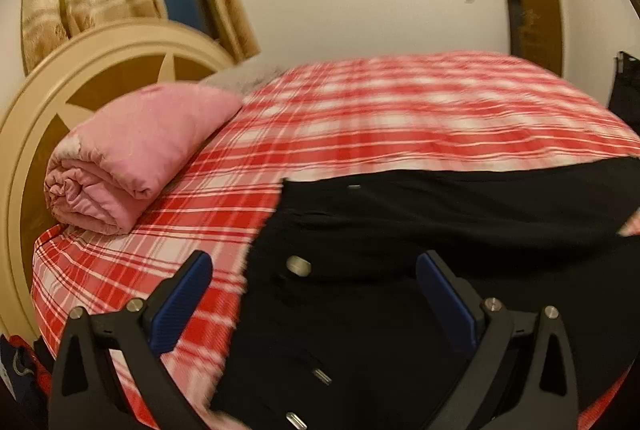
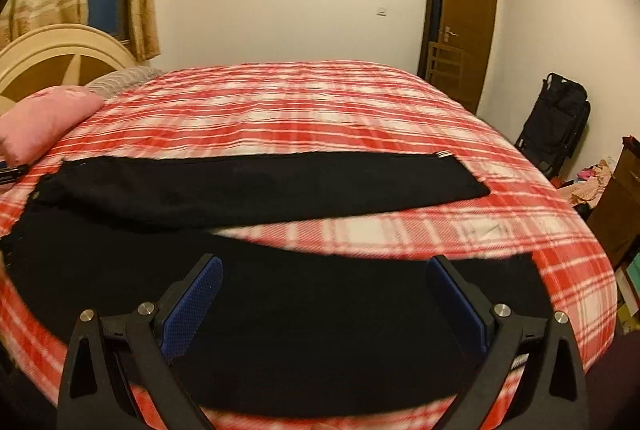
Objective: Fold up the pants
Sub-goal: 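Grasp the pant leg hems with the left and right grippers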
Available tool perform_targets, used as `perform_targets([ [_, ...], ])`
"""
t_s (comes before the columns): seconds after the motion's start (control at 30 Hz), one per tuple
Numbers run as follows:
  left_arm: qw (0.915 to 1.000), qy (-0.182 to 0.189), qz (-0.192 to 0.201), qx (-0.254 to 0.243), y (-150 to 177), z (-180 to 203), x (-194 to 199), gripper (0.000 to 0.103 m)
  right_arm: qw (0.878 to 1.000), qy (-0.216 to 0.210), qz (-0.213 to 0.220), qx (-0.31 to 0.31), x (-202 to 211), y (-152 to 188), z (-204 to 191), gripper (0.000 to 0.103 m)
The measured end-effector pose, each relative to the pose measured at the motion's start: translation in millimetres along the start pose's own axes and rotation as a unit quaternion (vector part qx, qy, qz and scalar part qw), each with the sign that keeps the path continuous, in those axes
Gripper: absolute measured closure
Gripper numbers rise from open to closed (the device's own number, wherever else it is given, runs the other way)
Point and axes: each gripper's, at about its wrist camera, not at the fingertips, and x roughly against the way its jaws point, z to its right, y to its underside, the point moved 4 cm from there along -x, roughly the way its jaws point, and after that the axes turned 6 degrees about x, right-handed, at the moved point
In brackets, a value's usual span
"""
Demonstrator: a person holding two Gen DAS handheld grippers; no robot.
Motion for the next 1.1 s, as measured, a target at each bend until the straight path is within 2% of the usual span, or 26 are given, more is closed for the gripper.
perform_targets([
  [0.17, 0.9989, 0.004, -0.044, -0.011, -24.2, -14.9, -59.8, 0.000, 0.999, 0.011, -0.024, -0.031, -41.4, -25.0, 49.1, 0.005],
  [0.23, 0.9982, 0.007, -0.058, -0.010, -31.8, -16.2, -82.0, 0.008, 0.998, 0.022, -0.033, -0.046, -56.7, -34.5, 69.8, 0.005],
  [0.3, 0.9969, 0.021, -0.075, -0.016, -39.0, -15.5, -106.6, 0.008, 0.997, 0.033, -0.047, -0.055, -74.4, -43.0, 89.5, 0.005],
  [0.37, 0.9960, 0.024, -0.084, -0.018, -45.9, -15.6, -130.9, 0.014, 0.996, 0.044, -0.057, -0.060, -88.5, -48.9, 104.4, 0.005],
  [0.43, 0.9938, 0.036, -0.104, -0.014, -50.4, -15.2, -151.2, 0.015, 0.995, 0.046, -0.066, -0.067, -103.0, -54.0, 117.0, 0.005],
  [0.6, 0.9890, 0.039, -0.142, -0.017, -51.7, -16.0, -197.7, 0.019, 0.991, 0.057, -0.078, -0.091, -136.6, -62.8, 145.5, 0.005],
  [0.7, 0.9860, 0.052, -0.158, -0.014, -48.5, -14.5, -213.0, 0.027, 0.990, 0.065, -0.083, -0.089, -151.5, -67.3, 154.1, 0.008],
  [0.77, 0.9834, 0.078, -0.164, -0.006, -46.8, -11.7, -216.6, 0.040, 0.989, 0.068, -0.092, -0.092, -164.8, -69.7, 163.5, 0.019],
  [0.8, 0.9819, 0.092, -0.165, -0.004, -46.2, -10.3, -216.3, 0.050, 0.988, 0.069, -0.098, -0.096, -173.1, -70.7, 169.5, 0.022],
  [0.83, 0.9806, 0.101, -0.168, -0.002, -46.1, -9.5, -216.7, 0.056, 0.987, 0.070, -0.105, -0.101, -180.6, -71.5, 176.2, 0.025],
  [0.93, 0.9814, 0.099, -0.163, -0.017, -47.6, -4.2, -215.1, 0.064, 0.983, 0.075, -0.117, -0.119, -198.3, -73.2, 196.2, 0.025],
  [1.1, 0.9821, 0.094, -0.160, -0.030, -49.3, -2.0, -215.5, 0.063, 0.979, 0.073, -0.135, -0.131, -230.0, -76.3, 227.3, 0.025],
])
